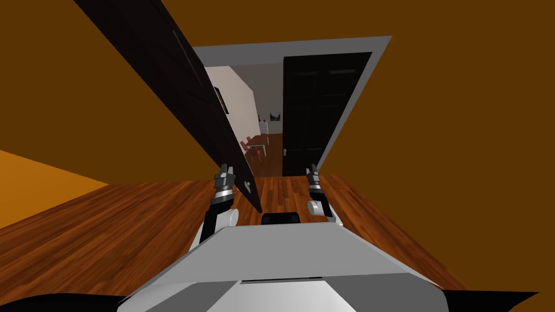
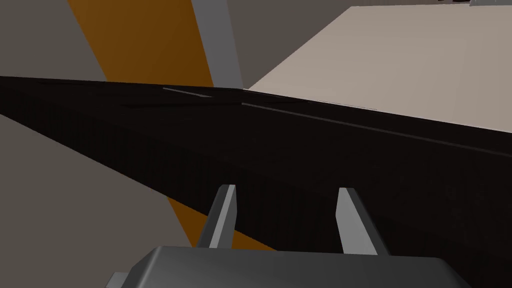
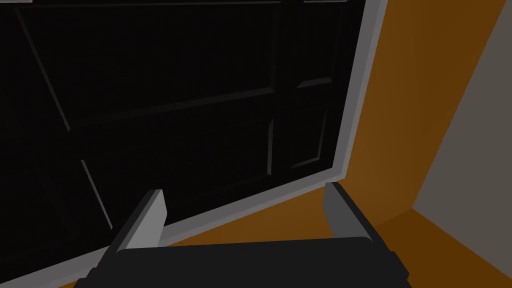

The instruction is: Pull the door open

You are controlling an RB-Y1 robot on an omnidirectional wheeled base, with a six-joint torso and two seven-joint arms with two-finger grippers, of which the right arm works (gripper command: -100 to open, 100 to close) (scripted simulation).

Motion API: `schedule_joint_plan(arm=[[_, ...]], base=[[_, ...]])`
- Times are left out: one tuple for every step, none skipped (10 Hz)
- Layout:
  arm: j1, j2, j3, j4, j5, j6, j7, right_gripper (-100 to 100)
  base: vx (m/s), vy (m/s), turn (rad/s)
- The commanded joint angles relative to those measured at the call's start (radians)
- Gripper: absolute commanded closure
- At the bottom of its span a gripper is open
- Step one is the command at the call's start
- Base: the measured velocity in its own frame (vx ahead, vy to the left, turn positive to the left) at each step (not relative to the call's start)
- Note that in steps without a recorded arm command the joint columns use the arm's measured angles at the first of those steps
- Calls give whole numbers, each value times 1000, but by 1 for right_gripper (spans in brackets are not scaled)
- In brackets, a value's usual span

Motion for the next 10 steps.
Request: schedule_joint_plan(arm=[[-14, -3, 10, 35, -10, -8, 7, -100], [-25, -4, 16, 60, -16, -14, 11, -100], [-36, -5, 22, 86, -21, -20, 16, -100], [-47, -7, 28, 111, -27, -26, 20, -100], [-58, -8, 34, 136, -33, -32, 24, -100], [-69, -9, 40, 162, -39, -38, 29, -100], [-80, -9, 46, 187, -45, -44, 33, -100], [-92, -9, 53, 213, -51, -50, 38, -100], [-103, -10, 59, 239, -57, -56, 42, -100], [-114, -10, 65, 265, -63, -62, 47, -100]], base=[[85, -29, -17], [85, -30, -10], [95, -30, -9], [89, -34, -9], [85, -33, -12], [88, -31, -10], [100, -32, -10], [106, -26, -8], [90, -30, -10], [84, -38, -12]])
